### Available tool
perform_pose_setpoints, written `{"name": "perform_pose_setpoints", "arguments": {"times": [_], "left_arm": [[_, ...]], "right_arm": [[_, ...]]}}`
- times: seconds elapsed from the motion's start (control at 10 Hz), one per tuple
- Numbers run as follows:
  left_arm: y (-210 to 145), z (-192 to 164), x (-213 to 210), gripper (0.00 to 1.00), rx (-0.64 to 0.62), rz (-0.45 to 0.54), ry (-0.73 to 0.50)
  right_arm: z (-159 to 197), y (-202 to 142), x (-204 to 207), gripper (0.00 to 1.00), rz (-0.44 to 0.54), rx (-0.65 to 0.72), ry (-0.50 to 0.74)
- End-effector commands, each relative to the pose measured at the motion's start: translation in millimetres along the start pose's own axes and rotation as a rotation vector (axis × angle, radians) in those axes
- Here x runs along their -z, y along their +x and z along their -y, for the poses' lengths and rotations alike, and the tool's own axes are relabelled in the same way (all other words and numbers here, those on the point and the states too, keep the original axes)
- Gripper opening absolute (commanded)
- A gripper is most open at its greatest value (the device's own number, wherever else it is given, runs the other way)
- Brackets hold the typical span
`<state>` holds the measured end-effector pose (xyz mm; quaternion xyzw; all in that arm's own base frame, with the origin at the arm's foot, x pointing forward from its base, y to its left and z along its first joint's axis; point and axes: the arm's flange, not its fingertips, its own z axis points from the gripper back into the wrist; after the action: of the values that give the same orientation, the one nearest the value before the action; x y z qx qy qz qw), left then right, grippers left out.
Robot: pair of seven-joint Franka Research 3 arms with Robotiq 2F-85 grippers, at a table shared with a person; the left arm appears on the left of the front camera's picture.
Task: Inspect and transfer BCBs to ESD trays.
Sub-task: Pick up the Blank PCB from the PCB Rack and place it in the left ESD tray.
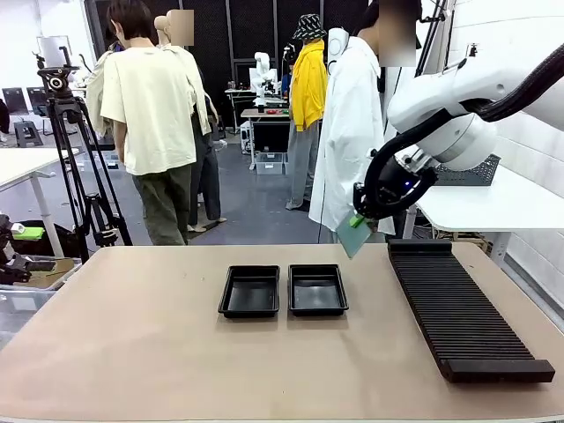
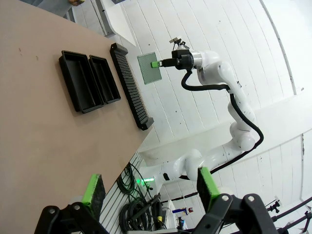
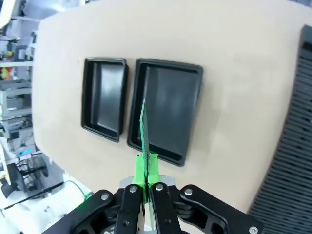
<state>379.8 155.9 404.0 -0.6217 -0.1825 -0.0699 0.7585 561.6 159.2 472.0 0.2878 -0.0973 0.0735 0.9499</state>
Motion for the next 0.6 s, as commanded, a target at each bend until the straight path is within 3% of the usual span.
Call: {"name": "perform_pose_setpoints", "arguments": {"times": [0.0, 0.5], "left_arm": [[0, 2, -1, 1.00, 0.005, 0.001, -0.001], [0, 2, -1, 1.00, 0.005, 0.001, -0.001]], "right_arm": [[4, 6, 28, 0.00, 0.028, 0.000, 0.065], [-27, 19, 99, 0.00, -0.045, -0.045, 0.100]]}}
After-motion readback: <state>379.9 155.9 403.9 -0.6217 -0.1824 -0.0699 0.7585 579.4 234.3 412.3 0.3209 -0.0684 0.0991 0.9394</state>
